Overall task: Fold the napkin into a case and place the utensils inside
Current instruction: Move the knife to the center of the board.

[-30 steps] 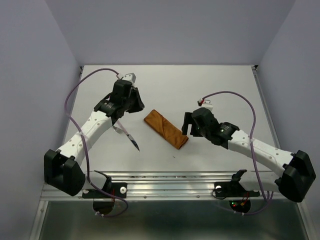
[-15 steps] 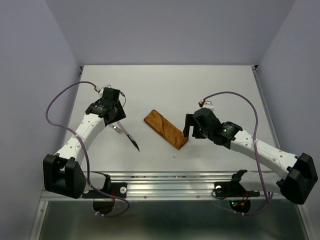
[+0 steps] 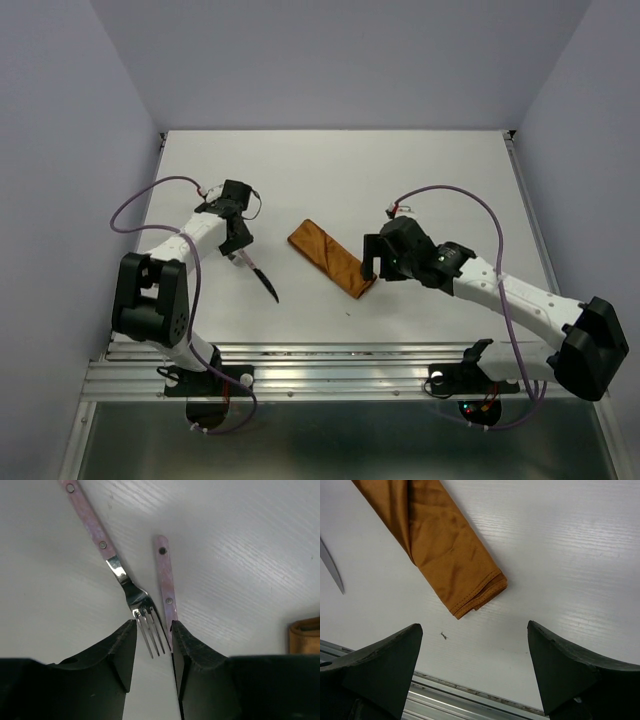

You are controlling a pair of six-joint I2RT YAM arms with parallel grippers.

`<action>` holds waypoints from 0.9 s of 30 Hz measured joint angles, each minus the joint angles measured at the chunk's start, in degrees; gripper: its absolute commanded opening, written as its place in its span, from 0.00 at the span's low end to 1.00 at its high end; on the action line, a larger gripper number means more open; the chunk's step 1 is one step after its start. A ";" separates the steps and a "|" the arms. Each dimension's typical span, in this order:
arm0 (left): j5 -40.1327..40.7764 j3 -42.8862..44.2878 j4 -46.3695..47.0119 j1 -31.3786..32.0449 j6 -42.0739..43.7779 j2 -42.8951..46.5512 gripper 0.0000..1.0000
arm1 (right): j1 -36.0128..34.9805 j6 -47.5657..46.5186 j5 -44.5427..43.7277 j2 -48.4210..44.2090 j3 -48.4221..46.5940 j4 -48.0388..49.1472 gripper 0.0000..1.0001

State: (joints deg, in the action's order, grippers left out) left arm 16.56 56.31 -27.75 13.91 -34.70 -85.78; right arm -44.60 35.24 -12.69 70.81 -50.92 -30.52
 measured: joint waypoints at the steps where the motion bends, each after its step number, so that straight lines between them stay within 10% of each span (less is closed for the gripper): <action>1: 0.15 0.72 0.66 -0.04 -0.39 -2.58 0.49 | 0.00 -0.04 0.04 -0.37 0.09 0.04 0.91; 5: 1.49 2.99 1.64 -0.04 -2.49 -8.57 0.55 | 0.00 -0.07 0.17 -2.32 0.50 -0.15 0.91; 13: 1.90 3.10 4.70 0.13 -5.53 -12.81 0.27 | 0.00 -0.04 0.33 -4.39 1.70 -0.66 0.91; 27: 0.50 0.72 10.54 6.36 -12.68 -12.52 0.30 | 0.00 0.07 0.33 -5.51 2.01 -1.84 0.91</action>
State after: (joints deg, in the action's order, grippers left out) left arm 17.06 57.04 -17.21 20.27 -47.37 -98.30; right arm -44.60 35.31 -12.36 65.30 -48.90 -32.36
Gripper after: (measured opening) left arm 0.274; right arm 0.908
